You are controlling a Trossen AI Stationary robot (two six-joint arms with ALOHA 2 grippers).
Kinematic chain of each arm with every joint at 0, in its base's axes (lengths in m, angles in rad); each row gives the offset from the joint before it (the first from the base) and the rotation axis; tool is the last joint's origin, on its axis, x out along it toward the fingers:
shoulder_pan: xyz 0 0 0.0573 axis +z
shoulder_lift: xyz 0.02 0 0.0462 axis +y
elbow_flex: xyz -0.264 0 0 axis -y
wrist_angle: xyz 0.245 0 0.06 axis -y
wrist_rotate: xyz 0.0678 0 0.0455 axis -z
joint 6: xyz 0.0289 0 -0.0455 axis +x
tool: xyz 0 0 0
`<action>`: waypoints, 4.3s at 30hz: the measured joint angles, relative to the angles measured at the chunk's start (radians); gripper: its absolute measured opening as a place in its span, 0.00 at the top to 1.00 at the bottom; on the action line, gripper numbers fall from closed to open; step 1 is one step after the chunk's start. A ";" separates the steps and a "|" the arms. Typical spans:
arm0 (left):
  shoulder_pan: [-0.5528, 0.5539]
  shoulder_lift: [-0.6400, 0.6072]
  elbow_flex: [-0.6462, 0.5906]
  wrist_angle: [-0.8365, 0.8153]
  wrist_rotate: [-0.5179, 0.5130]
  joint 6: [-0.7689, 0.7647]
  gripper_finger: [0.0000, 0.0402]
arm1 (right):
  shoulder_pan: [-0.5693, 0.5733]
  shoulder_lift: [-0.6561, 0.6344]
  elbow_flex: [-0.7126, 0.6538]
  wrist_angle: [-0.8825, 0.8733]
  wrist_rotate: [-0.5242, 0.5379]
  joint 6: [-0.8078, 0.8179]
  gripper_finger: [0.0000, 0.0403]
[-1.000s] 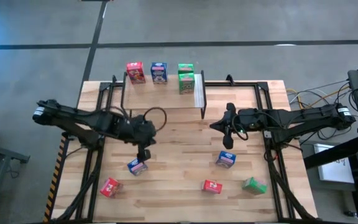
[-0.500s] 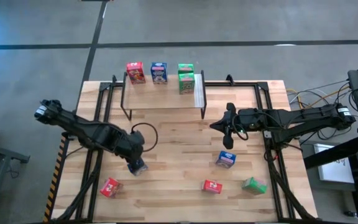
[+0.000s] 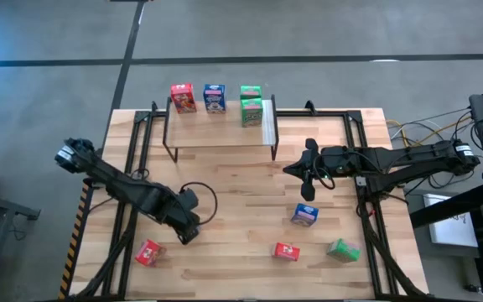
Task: Stack cereal on shelf
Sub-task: Put the left blue cereal box on the shelf aligned with the blue cereal box
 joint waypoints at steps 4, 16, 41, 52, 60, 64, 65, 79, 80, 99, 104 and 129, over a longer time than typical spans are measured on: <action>-0.001 0.043 0.000 -0.010 -0.002 0.001 0.45 | 0.000 0.000 0.000 0.000 0.000 0.000 0.98; -0.031 0.065 0.000 -0.045 -0.033 0.003 0.36 | 0.000 0.000 0.000 0.000 0.000 0.000 0.98; -0.042 0.161 -0.013 -0.034 -0.051 0.063 0.42 | 0.000 0.000 -0.001 0.002 0.000 0.000 0.98; -0.043 0.158 -0.013 -0.033 -0.051 0.093 0.53 | 0.000 0.000 -0.001 0.002 0.000 0.000 0.98; -0.044 0.157 -0.013 -0.027 -0.039 0.118 0.56 | 0.000 0.000 -0.001 0.002 0.000 0.000 0.98; -0.044 0.157 0.012 -0.032 -0.025 0.152 0.56 | 0.000 0.000 -0.001 0.002 0.000 0.000 0.98; -0.044 0.155 0.025 -0.031 -0.026 0.169 0.56 | 0.000 0.000 -0.001 0.002 0.000 0.000 0.98; -0.033 0.152 0.248 -0.131 -0.186 0.697 0.56 | 0.000 0.000 -0.001 -0.002 0.000 -0.005 0.98; -0.025 0.152 0.263 -0.145 -0.201 0.727 0.56 | 0.000 0.000 -0.001 -0.002 0.000 -0.005 0.98; 0.363 0.152 0.614 -0.314 -0.243 1.270 0.56 | 0.000 0.000 -0.001 -0.002 0.000 -0.012 0.98; 0.512 0.152 0.679 -0.314 -0.214 1.423 0.56 | 0.000 0.000 -0.001 -0.003 0.000 -0.011 0.98; 0.941 0.275 0.771 -0.263 -0.075 1.732 0.59 | 0.000 0.000 -0.001 -0.004 0.000 0.019 0.98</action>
